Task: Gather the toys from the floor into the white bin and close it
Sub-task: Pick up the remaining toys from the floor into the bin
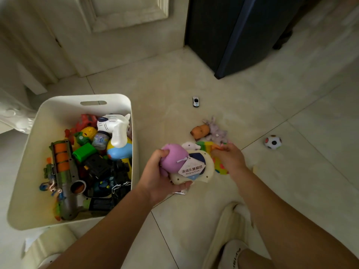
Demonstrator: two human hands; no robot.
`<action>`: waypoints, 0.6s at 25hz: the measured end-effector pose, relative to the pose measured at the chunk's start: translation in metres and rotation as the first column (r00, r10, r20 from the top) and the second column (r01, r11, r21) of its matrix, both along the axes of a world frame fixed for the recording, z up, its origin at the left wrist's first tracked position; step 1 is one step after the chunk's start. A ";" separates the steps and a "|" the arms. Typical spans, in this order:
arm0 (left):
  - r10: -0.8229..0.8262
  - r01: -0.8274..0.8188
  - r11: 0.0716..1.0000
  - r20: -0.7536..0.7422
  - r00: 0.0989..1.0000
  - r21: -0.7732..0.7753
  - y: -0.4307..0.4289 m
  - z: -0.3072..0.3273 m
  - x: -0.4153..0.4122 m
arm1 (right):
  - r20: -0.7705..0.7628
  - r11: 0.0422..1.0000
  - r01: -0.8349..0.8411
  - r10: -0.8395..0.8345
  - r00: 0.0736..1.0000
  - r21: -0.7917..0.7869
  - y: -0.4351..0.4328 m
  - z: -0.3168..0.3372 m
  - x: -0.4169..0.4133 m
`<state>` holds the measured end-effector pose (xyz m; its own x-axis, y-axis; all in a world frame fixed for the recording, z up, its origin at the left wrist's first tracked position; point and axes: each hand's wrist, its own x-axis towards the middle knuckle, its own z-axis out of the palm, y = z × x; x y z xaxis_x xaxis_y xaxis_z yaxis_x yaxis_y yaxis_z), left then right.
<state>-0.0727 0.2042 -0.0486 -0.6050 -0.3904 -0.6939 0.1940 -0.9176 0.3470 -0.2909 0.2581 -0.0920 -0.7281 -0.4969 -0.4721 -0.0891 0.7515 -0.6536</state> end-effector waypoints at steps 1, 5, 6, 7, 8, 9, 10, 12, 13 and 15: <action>0.003 -0.003 1.000 -0.017 1.000 -0.007 0.000 0.005 0.005 | 0.000 0.998 0.010 -0.010 1.000 -0.063 -0.004 0.010 0.005; 0.056 -0.056 0.998 -0.103 0.993 0.004 -0.003 0.021 0.025 | 0.024 0.957 0.026 -0.021 1.000 -0.289 -0.024 0.051 0.035; 0.071 -0.071 0.997 -0.125 0.990 0.005 -0.005 0.026 0.030 | 0.033 0.941 0.037 -0.027 0.999 -0.335 -0.029 0.060 0.043; 0.089 -0.089 0.996 -0.151 0.985 0.010 -0.007 0.032 0.035 | 0.045 0.926 0.047 -0.033 0.998 -0.375 -0.034 0.069 0.050; 0.110 -0.109 0.994 -0.172 0.979 0.013 -0.009 0.040 0.041 | 0.053 0.913 0.048 -0.029 0.998 -0.406 -0.039 0.078 0.057; 0.128 -0.129 0.992 -0.192 0.973 0.007 -0.012 0.047 0.048 | 0.071 0.902 0.051 -0.022 0.997 -0.429 -0.043 0.085 0.065; 0.148 -0.152 0.988 -0.206 0.967 -0.001 -0.015 0.055 0.055 | 0.097 0.893 0.056 -0.014 0.995 -0.446 -0.048 0.091 0.072; 0.174 -0.187 0.982 -0.242 0.955 -0.031 -0.023 0.067 0.072 | 0.161 0.872 0.077 0.002 0.987 -0.483 -0.060 0.104 0.088; 0.183 -0.204 0.978 -0.260 0.948 -0.053 -0.026 0.070 0.083 | 0.199 0.865 0.086 0.016 0.980 -0.494 -0.068 0.109 0.098; 0.223 -0.257 0.963 -0.293 0.930 -0.082 -0.035 0.075 0.104 | 0.272 0.861 0.104 0.042 0.961 -0.499 -0.084 0.114 0.117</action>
